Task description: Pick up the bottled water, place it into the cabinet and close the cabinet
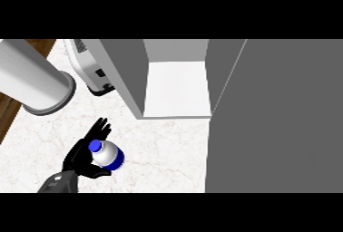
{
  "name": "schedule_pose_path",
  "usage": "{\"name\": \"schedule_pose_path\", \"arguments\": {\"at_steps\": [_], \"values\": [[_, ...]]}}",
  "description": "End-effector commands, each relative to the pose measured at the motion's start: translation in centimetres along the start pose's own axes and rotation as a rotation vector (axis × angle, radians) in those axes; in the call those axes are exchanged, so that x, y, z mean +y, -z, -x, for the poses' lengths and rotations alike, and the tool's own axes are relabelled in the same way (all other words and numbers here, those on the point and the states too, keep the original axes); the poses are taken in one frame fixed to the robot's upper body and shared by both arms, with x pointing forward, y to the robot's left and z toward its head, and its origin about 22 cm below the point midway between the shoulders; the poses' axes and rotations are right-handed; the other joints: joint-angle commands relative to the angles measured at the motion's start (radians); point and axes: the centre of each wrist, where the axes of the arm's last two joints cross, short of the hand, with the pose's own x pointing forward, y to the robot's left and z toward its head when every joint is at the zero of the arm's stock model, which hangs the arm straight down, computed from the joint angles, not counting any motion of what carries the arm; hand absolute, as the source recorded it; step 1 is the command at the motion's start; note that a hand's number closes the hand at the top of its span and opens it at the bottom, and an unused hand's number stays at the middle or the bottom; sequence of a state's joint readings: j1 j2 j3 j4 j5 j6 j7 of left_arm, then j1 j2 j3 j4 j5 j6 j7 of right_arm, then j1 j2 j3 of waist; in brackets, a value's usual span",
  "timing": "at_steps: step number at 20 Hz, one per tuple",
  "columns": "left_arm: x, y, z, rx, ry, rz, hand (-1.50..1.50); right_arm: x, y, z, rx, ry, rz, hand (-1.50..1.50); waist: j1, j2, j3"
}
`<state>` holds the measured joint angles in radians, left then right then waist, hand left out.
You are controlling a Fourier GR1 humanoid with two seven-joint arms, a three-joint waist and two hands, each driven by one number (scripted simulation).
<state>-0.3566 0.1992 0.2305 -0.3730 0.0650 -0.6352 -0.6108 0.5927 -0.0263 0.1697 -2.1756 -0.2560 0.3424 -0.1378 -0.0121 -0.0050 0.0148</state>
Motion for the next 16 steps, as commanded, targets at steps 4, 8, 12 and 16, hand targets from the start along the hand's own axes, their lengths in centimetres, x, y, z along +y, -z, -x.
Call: {"name": "schedule_pose_path", "arguments": {"at_steps": [4, 8, 12, 16], "values": [[-3.4, 0.4, 3.2, 0.004, -0.143, 0.178, -1.5, 0.4, -0.2, -0.5, 0.016, 0.008, -0.003, -1.5, -0.004, 0.007, -0.016], [-3.3, 1.5, 2.2, 0.002, -0.127, 0.21, 1.5, 0.0, -0.2, -0.2, 0.003, 0.007, 0.009, -1.5, -0.01, 0.009, -0.017], [-5.0, 1.7, 3.5, -0.02, -0.128, 0.219, 1.5, -0.3, -0.8, 0.3, 0.019, 0.002, 0.002, -1.5, -0.012, 0.009, -0.017], [-4.6, 2.8, 2.1, -0.01, -0.146, 0.239, 1.5, -1.6, -0.5, -0.4, -0.002, -0.007, 0.022, -1.5, -0.001, 0.007, -0.016]]}}
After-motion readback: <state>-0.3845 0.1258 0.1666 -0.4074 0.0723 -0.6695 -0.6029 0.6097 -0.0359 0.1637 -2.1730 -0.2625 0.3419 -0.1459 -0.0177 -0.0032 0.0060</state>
